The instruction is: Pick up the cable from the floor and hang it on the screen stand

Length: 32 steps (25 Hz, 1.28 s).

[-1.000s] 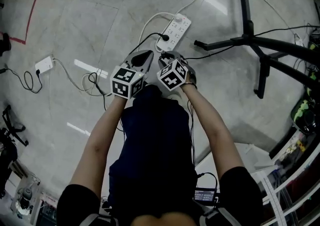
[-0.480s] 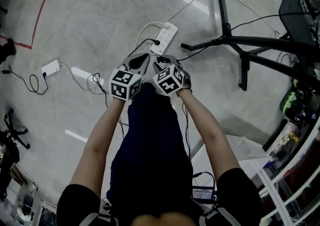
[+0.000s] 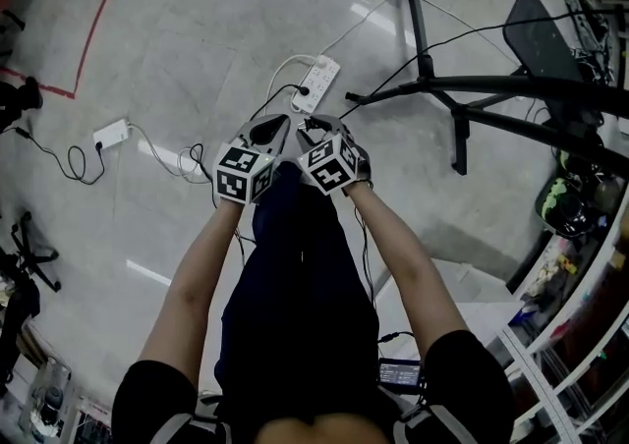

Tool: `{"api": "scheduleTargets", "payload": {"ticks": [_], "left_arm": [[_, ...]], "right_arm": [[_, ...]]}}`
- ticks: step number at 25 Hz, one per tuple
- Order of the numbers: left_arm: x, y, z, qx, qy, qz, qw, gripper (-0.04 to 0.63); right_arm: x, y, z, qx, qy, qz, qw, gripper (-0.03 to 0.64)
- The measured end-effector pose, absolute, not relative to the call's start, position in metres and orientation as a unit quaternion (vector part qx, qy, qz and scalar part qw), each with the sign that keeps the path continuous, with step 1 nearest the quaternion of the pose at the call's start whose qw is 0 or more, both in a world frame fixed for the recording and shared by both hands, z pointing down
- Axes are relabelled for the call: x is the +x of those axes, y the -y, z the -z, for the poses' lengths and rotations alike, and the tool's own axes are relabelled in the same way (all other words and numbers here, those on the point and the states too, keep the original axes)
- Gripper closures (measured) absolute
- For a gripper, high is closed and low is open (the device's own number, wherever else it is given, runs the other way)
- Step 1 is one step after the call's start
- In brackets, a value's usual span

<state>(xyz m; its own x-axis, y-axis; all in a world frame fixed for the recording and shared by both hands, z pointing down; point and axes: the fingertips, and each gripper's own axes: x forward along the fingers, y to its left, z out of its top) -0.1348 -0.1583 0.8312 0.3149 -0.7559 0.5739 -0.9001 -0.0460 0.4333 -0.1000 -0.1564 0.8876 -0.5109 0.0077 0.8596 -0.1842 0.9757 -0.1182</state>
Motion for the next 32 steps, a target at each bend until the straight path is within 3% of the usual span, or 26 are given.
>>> {"api": "scheduleTargets", "payload": {"ticks": [16,32], "left_arm": [[-0.143,0.139,-0.733,0.706,0.590,-0.091,0.381,0.588],[-0.094,0.149,-0.659,0.740,0.560,-0.080,0.363,0.588]], "right_arm": [[-0.090,0.151,-0.785,0.090,0.866,-0.122,0.476,0.454],[-0.055,0.165,-0.685,0.163,0.882,-0.143,0.417,0.454]]}}
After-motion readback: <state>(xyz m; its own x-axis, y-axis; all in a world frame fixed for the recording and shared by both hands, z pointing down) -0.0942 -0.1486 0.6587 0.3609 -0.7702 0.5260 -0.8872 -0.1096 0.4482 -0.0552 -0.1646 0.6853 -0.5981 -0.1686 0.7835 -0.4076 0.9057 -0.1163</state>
